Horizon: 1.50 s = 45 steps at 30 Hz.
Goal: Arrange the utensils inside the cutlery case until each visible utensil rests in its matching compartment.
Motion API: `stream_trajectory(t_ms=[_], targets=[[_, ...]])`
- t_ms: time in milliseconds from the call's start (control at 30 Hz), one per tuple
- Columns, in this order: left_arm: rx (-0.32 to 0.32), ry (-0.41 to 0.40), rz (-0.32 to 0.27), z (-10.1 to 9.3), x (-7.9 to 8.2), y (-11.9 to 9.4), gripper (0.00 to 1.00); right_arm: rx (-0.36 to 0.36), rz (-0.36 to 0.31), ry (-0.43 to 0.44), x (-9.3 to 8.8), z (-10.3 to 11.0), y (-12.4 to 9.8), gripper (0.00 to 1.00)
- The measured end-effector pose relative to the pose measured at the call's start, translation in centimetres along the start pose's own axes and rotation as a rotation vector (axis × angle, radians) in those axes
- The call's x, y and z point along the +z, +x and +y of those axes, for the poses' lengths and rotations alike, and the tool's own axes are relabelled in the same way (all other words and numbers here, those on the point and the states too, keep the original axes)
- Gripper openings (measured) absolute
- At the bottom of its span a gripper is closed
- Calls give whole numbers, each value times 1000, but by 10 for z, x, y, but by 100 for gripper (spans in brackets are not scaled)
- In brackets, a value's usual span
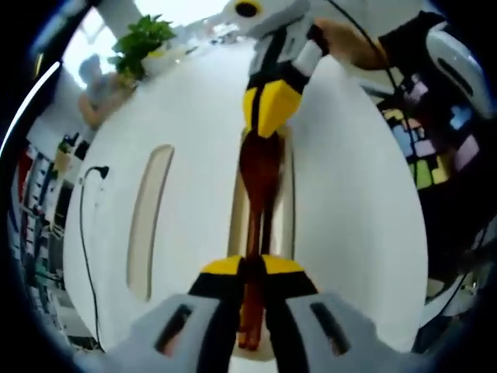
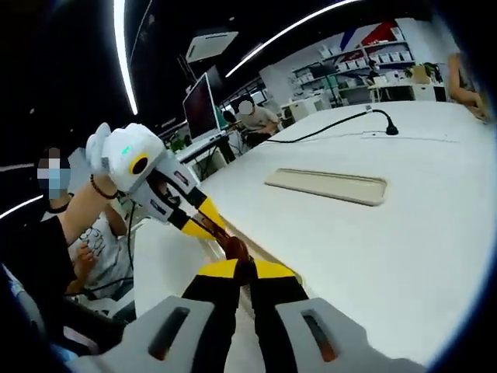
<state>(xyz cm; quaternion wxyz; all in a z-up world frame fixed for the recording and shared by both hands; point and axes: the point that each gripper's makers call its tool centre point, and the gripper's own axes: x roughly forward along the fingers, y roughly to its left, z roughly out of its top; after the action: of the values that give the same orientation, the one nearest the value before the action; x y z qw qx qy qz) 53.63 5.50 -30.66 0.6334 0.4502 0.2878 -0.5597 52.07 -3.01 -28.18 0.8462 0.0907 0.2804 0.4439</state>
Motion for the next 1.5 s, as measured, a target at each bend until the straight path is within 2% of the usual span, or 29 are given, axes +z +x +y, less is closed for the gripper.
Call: stream_trajectory(t_ms=[167,400,500,1033,1167,1233,1300,1367,1500], targets=[[-8,6,-5,-2,-1,1,8,10,28,-13,-6,2,0,4],[-28,-6,-32,-2,-1,3,10,8,33,-37,-9,1,0,4],[-21,-35,-49,0,-1,3,10,4,44,-55,-11,-1,-1,4],[-6,-44,-79,4,3,-6,10,-11,34,-91,-3,-7,-10,4],[23,-80,-107,11,5,-12,8,-29,-11,-102,11,-8,-20,4],[59,-102,-129,17,5,-15,8,-34,-26,-107,15,-9,-24,4],[56,-125,-140,18,4,-17,8,-38,-47,-103,18,-10,-26,4],[93,-149,-161,24,3,-20,8,-35,-56,-100,20,-9,-27,4],[163,-250,-206,41,-2,-24,8,-39,-51,-101,20,-12,-24,4]])
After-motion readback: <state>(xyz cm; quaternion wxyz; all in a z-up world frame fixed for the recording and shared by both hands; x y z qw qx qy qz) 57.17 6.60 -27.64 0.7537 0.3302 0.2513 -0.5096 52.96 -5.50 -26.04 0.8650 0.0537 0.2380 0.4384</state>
